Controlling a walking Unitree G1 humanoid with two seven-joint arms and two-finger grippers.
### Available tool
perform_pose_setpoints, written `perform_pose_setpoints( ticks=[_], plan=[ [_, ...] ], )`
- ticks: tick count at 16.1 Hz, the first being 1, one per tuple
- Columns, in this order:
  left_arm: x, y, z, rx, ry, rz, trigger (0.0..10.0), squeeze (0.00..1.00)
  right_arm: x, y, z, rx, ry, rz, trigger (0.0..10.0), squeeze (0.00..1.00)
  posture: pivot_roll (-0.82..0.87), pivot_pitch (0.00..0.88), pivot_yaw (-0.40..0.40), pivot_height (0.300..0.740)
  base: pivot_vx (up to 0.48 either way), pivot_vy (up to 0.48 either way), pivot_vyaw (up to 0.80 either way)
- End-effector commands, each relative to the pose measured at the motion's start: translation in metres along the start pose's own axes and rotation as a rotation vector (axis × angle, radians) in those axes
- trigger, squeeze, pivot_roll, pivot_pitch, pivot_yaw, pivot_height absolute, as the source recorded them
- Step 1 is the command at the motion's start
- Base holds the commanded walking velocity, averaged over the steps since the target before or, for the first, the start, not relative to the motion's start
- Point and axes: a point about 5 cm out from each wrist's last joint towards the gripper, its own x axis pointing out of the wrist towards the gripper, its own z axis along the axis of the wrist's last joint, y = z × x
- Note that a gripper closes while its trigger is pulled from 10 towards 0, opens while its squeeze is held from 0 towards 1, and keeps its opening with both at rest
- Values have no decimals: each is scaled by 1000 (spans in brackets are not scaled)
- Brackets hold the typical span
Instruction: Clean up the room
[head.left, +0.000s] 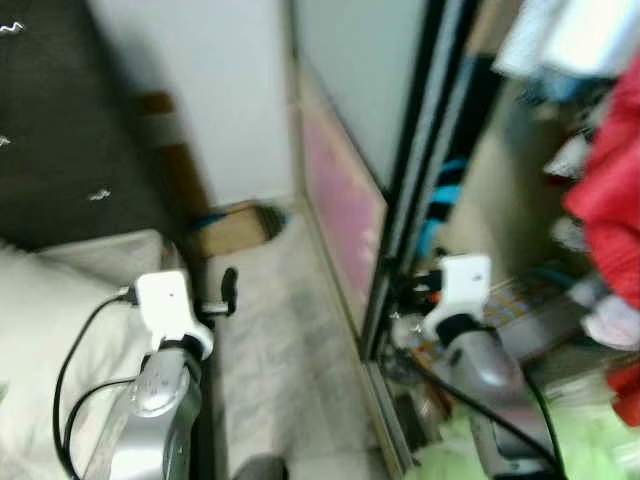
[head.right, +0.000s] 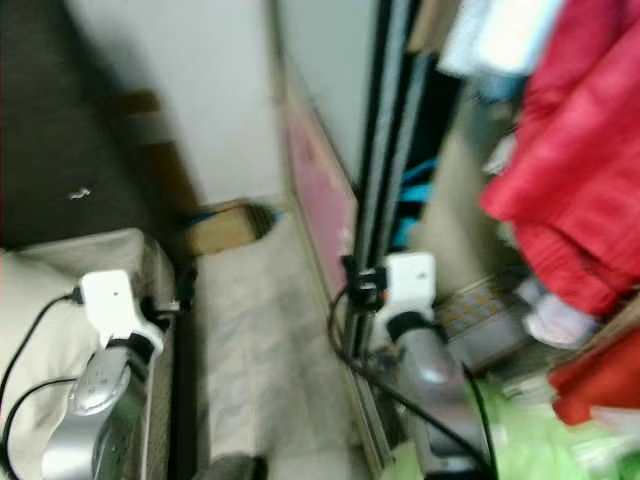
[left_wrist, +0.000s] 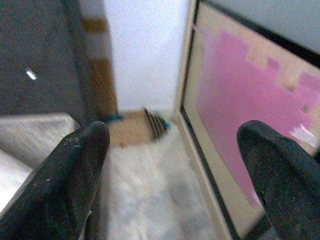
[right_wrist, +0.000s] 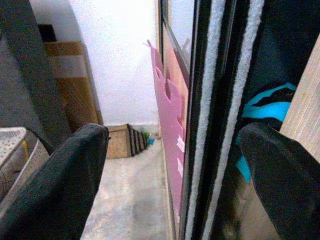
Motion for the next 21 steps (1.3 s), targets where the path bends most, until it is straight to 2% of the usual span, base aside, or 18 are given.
perform_pose_setpoints(
  ticks=[1,3,4,7,12,14,20,21],
  plan=[
    [2,2,13,54,-73,17,10000,0,7,4,10,-2,-43,1,10000,0,65,0,-15,740,0,0,800],
    [-3,7,9,63,7,43,10000,0,11,1,12,-16,-53,-23,10000,0,72,0,-15,740,0,0,800],
    [-6,11,6,50,14,43,10000,0,11,0,12,-19,-51,-22,10000,0,72,2,-15,740,0,0,800],
    [-10,18,9,117,-47,64,10000,0,10,-3,11,-18,-50,-29,10000,0,73,9,-16,740,0,0,800],
    [-8,14,11,119,-36,52,10000,0,11,-6,12,-19,-53,-47,10000,0,72,16,-13,740,0,0,800],
    [-8,14,11,138,-45,53,10000,0,11,-7,12,-17,-55,-55,10000,0,71,21,-13,740,0,0,800],
    [-10,10,14,121,-78,22,10000,0,12,-7,12,-20,-55,-45,10000,0,72,26,-17,740,0,0,800],
    [-11,12,14,112,-86,64,10000,0,13,-7,12,-21,-55,-47,10000,0,72,25,-17,740,0,0,800]
  ],
)
